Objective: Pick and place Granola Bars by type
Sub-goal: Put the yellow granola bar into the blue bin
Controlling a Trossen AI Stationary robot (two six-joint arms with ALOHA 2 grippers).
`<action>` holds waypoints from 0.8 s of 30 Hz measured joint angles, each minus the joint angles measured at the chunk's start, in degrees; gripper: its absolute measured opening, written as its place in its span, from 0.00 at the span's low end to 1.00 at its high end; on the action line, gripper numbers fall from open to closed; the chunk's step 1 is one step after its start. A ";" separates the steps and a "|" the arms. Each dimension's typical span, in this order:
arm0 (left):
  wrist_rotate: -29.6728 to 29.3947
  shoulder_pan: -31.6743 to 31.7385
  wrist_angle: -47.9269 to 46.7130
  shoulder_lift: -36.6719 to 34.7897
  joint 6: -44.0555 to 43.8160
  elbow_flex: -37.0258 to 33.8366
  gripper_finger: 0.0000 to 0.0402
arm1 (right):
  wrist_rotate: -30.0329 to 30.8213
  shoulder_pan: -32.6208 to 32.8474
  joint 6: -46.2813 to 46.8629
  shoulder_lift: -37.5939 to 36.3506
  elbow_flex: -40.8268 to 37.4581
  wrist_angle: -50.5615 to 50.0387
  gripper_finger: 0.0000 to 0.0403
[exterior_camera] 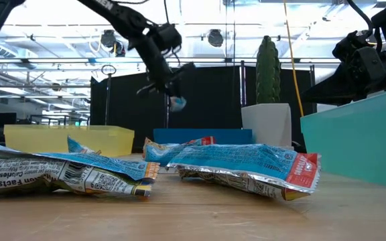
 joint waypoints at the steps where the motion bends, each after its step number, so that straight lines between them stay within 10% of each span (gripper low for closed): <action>1: 0.81 0.23 -0.48 0.59 -0.54 0.00 0.03 | 0.00 0.00 0.00 0.00 0.02 0.00 0.39; 24: 0.98 1.05 -0.71 8.62 -4.40 0.04 0.03 | 0.02 -0.01 0.00 0.00 0.01 0.02 0.39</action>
